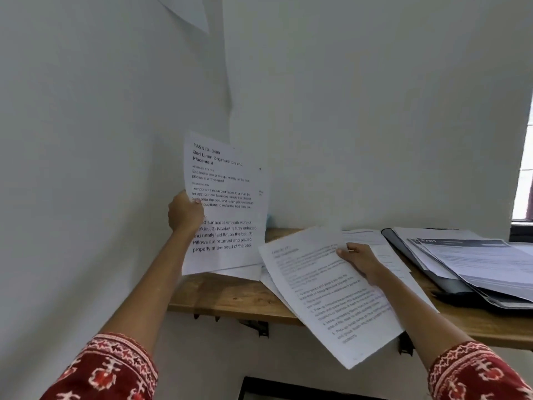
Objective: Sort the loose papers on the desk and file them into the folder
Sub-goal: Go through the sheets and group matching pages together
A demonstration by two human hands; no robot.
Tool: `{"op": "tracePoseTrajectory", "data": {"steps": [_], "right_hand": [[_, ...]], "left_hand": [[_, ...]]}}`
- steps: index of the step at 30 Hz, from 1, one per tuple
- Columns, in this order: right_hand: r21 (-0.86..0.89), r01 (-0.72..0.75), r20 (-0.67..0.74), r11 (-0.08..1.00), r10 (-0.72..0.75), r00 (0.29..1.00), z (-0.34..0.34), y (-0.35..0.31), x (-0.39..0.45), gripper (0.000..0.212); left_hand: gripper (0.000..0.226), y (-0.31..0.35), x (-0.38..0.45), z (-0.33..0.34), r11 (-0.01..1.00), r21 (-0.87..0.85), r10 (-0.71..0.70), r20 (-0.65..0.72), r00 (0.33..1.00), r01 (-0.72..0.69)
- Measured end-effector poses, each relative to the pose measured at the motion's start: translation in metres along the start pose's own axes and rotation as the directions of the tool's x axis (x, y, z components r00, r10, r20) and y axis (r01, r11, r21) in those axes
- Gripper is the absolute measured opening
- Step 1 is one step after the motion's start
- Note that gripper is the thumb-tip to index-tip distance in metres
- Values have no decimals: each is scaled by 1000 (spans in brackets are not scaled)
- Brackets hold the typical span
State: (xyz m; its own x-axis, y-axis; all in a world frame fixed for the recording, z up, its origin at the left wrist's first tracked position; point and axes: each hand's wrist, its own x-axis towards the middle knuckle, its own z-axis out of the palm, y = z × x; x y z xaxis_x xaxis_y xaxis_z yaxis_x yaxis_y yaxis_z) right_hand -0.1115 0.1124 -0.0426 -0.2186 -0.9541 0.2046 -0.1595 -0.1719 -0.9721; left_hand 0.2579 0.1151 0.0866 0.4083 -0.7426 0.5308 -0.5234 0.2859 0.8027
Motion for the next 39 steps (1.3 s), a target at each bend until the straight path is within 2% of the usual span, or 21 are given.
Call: {"op": "tracePoseTrajectory", "data": {"steps": [3,6,10,13,17,20,22,25,27,29,32,33,35,37,39], "right_hand": [[152,0,-6,988,1,1000,-8,-17,3,11],[235,18,-33,972,-11,999,-23,-30,14,20],[349,72,-109,935,-36,993,-34,-38,24,11],[337,135,-231,932,-57,971,-33,-38,38,11],[227,222,-408,948,-114,906,-26,-43,64,25],[246,250,-384,937,-142,912,-17,-62,79,14],[285,215,-354,934,-105,929,-12,-72,88,15],[518,100,-232,849,27,972,-10,-82,100,12],[569,19,-163,822,90,983,-9,-84,101,20],[527,4,-183,850,110,977,-7,-86,104,32],[473,106,-323,875,60,945,-2,-91,105,51],[469,159,-350,869,18,936,1,-95,103,54],[440,233,-356,867,-70,932,5,-104,99,51],[383,300,-351,874,-163,922,6,-117,93,39],[343,382,-339,858,-266,902,6,-130,87,28]], "left_hand": [[20,7,8,10,995,-99,-2,7,1000,3],[22,12,7,34,982,-186,-24,40,999,31],[22,11,-2,76,957,-281,-30,127,991,65],[22,12,-8,106,922,-378,-7,200,980,84],[13,20,-10,135,865,-494,83,311,947,87],[11,29,-11,147,846,-521,128,397,909,108],[14,33,-8,153,833,-524,111,475,873,179],[24,38,0,165,826,-503,81,553,830,255],[28,39,0,170,827,-496,78,566,821,264],[35,40,-1,173,821,-505,65,545,836,266],[46,43,-4,174,846,-482,59,506,860,226],[43,43,-5,174,862,-473,89,497,863,183],[34,42,-4,175,867,-489,160,460,873,99],[39,42,1,175,864,-502,199,420,886,44],[43,46,7,173,824,-565,218,394,893,48]]}}
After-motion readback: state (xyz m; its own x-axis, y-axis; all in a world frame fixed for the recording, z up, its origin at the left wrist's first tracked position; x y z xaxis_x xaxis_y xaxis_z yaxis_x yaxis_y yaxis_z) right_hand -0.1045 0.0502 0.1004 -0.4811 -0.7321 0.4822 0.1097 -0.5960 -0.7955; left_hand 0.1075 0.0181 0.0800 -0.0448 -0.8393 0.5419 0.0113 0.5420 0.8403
